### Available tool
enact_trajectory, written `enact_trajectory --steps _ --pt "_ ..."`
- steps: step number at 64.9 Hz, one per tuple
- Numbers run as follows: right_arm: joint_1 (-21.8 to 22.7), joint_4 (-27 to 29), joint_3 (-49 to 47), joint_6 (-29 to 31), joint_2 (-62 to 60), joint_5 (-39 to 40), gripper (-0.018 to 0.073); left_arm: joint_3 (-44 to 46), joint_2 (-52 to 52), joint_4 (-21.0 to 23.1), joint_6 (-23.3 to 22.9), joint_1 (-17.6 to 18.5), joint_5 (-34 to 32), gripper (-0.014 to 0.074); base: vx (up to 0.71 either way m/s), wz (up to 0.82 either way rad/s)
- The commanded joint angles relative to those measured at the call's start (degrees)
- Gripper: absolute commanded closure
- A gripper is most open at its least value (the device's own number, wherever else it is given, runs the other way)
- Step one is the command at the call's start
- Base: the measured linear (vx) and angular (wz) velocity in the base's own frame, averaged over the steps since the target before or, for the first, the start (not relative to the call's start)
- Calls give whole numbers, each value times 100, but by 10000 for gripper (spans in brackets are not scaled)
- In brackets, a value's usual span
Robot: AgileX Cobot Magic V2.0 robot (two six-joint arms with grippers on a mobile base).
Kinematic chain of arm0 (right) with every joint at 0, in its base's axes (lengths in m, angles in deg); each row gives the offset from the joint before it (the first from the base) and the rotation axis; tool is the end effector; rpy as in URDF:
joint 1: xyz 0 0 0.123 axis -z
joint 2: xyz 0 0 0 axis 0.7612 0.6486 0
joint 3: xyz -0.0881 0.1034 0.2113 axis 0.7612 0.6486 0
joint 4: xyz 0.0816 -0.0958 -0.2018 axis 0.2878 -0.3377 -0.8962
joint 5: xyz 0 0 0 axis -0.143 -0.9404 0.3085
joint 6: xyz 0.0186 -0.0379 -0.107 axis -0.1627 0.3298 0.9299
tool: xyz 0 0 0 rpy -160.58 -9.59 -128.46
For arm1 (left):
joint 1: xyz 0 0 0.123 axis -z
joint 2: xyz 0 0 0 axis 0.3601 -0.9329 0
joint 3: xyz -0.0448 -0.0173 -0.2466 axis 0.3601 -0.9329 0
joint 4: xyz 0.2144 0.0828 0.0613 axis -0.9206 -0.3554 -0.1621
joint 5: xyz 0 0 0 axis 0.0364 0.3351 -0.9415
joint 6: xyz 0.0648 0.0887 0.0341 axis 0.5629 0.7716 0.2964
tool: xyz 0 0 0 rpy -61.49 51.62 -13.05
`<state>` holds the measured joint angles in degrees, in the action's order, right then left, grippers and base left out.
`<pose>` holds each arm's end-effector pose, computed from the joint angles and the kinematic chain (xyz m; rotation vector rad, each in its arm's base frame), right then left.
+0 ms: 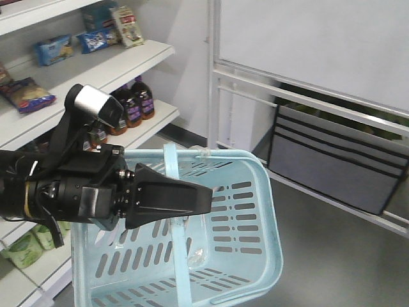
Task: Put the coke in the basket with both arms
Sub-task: 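Turn and drive the base to the shelf with the red Coca-Cola bottle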
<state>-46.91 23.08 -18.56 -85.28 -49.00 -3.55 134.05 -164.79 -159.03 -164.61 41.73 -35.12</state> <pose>0.0995 -0.0125 0.1855 0.1600 1.6744 -0.0298 0.1995 -0.1887 0.2991 0.6653 1.9056 -1.7387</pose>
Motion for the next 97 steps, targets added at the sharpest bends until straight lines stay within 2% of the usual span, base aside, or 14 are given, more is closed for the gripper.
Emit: enact_trajectory --steps 1,97 --pt "7 -79 55 20 -107 373 564 124 196 509 11 17 -1113 603 17 66" --pt "7 -79 55 20 -107 374 564 124 196 509 11 17 -1113 603 13 55"
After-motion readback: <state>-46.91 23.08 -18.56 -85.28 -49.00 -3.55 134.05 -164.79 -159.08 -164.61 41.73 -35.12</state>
